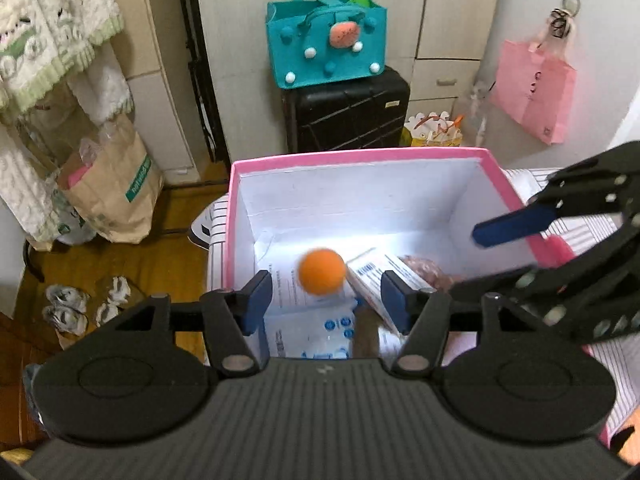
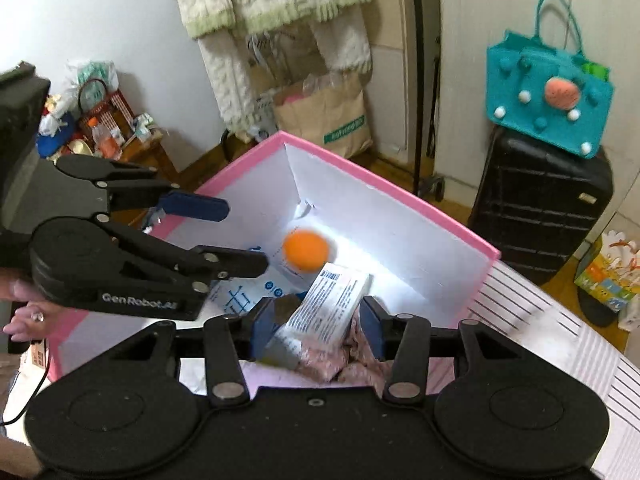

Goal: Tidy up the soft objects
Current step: 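Open the left gripper to drop the sponge while the right gripper releases the wipes into the box, then lift both grippers out of the pink box back over the table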

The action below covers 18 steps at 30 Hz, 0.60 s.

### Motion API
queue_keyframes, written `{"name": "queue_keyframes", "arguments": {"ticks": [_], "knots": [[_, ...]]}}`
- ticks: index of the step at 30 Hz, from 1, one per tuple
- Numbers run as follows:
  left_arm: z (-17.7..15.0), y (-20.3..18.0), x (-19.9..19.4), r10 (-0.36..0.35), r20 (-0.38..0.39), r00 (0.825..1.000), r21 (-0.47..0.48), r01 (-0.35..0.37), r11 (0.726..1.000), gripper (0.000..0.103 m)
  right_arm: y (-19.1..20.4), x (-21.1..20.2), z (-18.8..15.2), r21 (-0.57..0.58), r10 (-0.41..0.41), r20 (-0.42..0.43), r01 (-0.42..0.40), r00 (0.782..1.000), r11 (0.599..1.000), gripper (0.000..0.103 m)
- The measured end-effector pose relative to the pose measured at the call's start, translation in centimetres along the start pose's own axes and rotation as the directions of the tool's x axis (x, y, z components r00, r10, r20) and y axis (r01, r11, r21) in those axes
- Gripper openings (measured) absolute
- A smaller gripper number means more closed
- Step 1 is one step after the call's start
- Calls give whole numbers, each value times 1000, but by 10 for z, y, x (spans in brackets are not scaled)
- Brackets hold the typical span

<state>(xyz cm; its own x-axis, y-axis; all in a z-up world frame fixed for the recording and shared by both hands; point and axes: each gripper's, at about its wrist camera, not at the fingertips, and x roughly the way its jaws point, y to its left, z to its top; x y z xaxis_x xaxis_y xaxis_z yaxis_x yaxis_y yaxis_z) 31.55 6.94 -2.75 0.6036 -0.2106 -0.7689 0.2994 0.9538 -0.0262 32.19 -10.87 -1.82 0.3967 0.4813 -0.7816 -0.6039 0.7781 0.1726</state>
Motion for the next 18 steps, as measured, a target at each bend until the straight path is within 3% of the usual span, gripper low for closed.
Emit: {"name": "queue_keyframes", "arguments": {"ticks": [8, 18], "knots": [[-20, -9, -56, -24, 32, 999, 48, 22, 999, 64, 18, -70, -35, -9, -50, 101, 52, 994, 999, 53], [-38, -40, -115, -67, 54, 996, 126, 60, 990, 71, 41, -133, -80, -9, -74, 153, 76, 985, 997, 53]]}}
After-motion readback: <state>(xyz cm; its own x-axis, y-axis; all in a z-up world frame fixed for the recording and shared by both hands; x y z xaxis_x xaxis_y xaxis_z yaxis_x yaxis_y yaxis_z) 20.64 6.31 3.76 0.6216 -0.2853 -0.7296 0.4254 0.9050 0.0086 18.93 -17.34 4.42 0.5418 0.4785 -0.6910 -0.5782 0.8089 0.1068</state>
